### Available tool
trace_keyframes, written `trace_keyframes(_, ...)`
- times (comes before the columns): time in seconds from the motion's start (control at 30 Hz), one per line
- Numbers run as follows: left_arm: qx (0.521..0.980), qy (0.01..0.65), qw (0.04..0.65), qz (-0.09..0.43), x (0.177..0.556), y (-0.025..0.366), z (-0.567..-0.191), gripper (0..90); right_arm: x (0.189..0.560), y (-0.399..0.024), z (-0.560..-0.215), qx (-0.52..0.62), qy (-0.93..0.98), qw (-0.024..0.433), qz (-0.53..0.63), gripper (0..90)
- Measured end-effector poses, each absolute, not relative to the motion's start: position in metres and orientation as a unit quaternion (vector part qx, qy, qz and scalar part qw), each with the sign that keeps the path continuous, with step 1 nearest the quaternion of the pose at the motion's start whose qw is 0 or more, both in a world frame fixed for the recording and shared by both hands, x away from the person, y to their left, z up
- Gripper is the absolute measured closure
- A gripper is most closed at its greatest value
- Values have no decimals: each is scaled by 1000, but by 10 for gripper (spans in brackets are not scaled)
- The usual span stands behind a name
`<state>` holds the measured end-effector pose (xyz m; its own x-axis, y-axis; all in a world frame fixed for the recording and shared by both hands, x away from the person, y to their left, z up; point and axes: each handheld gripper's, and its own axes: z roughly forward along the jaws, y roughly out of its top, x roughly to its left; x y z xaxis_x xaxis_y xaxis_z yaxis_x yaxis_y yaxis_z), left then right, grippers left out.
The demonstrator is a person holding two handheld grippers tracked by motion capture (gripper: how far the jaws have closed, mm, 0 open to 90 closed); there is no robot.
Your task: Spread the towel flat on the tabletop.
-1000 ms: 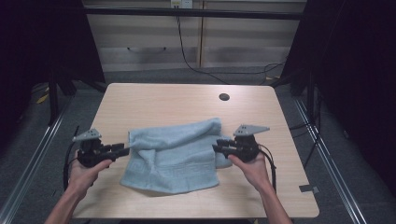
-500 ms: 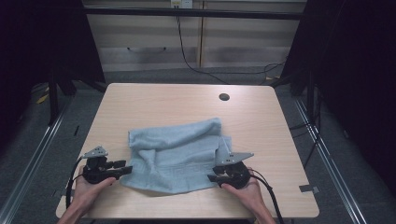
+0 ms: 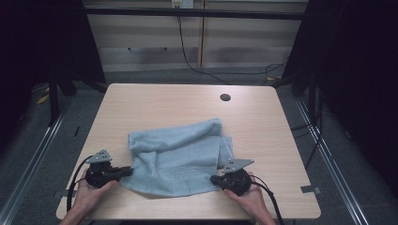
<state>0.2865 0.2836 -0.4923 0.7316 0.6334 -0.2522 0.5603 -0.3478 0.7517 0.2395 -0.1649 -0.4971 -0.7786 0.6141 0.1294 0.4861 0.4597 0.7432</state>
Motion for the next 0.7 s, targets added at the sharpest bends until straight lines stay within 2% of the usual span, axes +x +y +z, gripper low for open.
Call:
trace_keyframes(0.13, 812, 350, 466, 35, 267, 286, -479, 850, 229, -180, -472, 330, 817, 77, 466, 879)
trace_keyframes(0.3, 801, 341, 490, 34, 246, 291, -467, 848, 209, -195, -449, 328, 805, 92, 485, 880)
trace_keyframes(0.7, 789, 325, 520, 30, 225, 288, -448, 846, 192, -200, -432, 316, 803, 92, 497, 880)
